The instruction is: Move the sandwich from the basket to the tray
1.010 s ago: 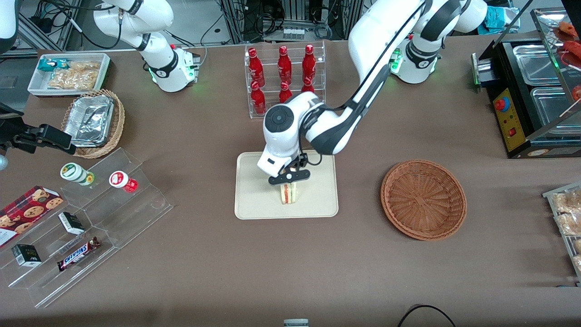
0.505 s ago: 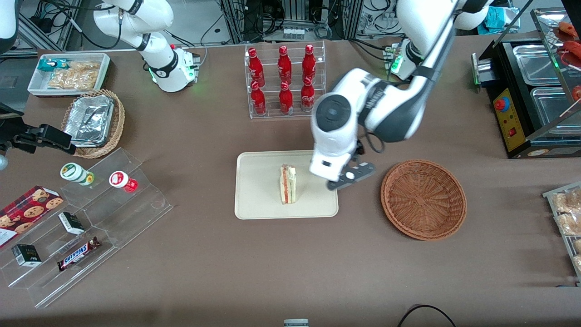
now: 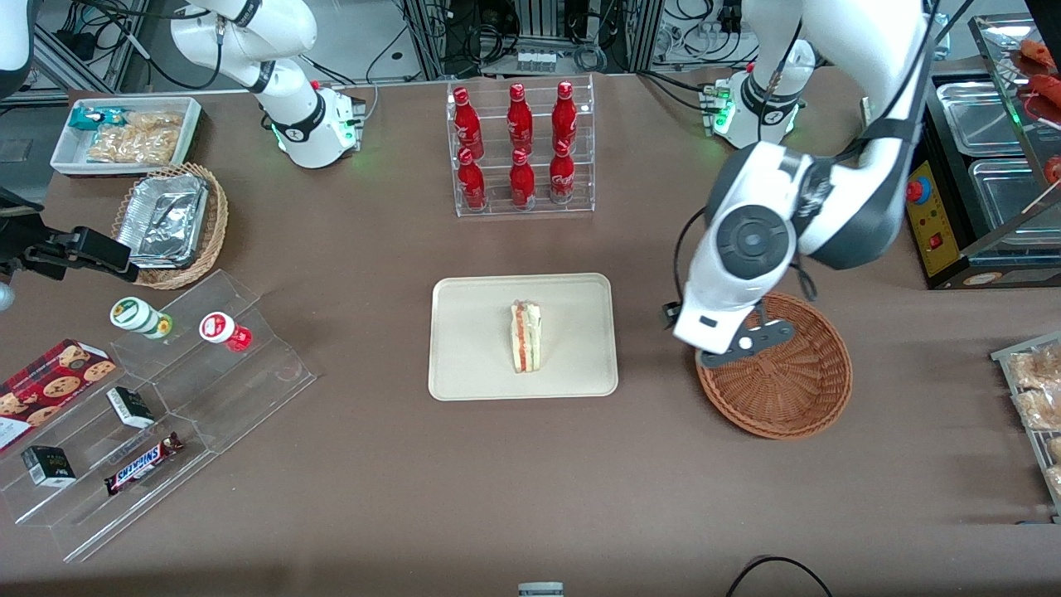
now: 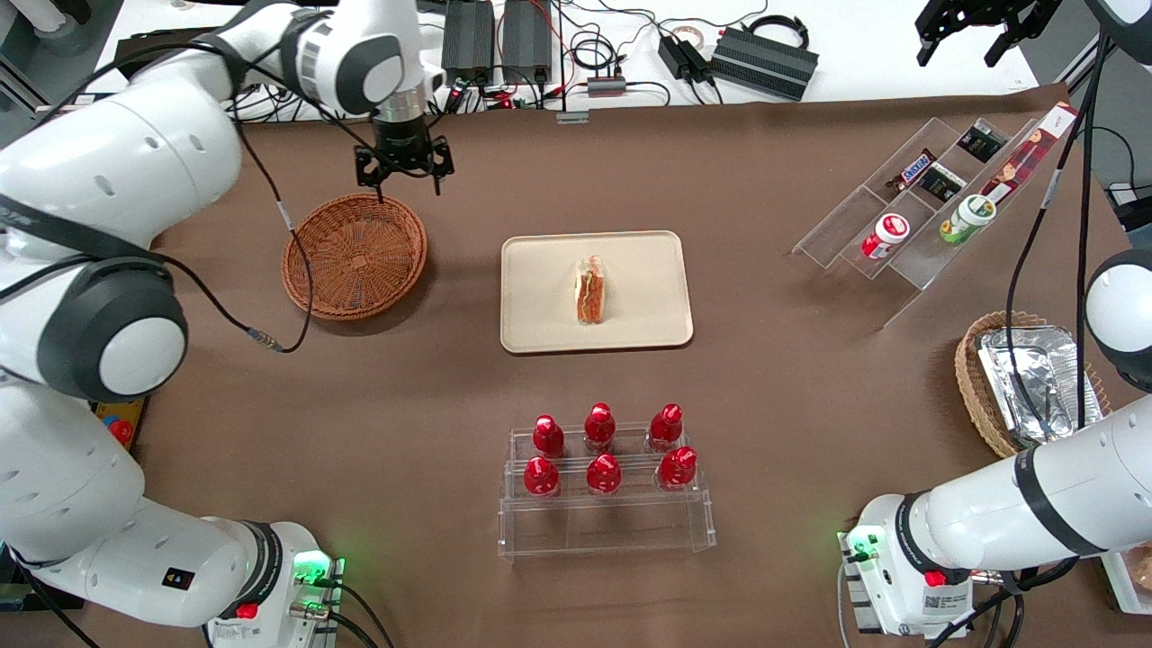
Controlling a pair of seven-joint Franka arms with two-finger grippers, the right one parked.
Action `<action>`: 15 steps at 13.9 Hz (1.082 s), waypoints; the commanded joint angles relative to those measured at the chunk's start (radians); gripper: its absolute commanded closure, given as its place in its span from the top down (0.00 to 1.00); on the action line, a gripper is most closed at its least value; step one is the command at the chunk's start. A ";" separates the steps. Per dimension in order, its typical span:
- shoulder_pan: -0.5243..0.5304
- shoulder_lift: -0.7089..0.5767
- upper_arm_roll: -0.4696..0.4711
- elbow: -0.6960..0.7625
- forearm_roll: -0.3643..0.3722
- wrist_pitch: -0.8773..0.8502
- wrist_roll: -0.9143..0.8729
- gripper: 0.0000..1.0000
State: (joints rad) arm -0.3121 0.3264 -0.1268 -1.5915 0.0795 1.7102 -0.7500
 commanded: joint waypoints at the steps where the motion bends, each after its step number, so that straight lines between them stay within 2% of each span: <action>1: 0.071 -0.124 -0.010 -0.117 -0.038 0.017 0.113 1.00; 4: 0.214 -0.213 -0.068 -0.188 -0.070 0.005 0.294 1.00; 8: 0.290 -0.305 -0.065 -0.193 -0.070 -0.087 0.556 1.00; 13: 0.303 -0.356 0.038 -0.133 -0.069 -0.127 0.774 1.00; 15: 0.297 -0.360 0.061 -0.105 -0.060 -0.127 0.790 1.00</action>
State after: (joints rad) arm -0.0151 -0.0221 -0.0778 -1.7230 0.0238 1.5998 0.0098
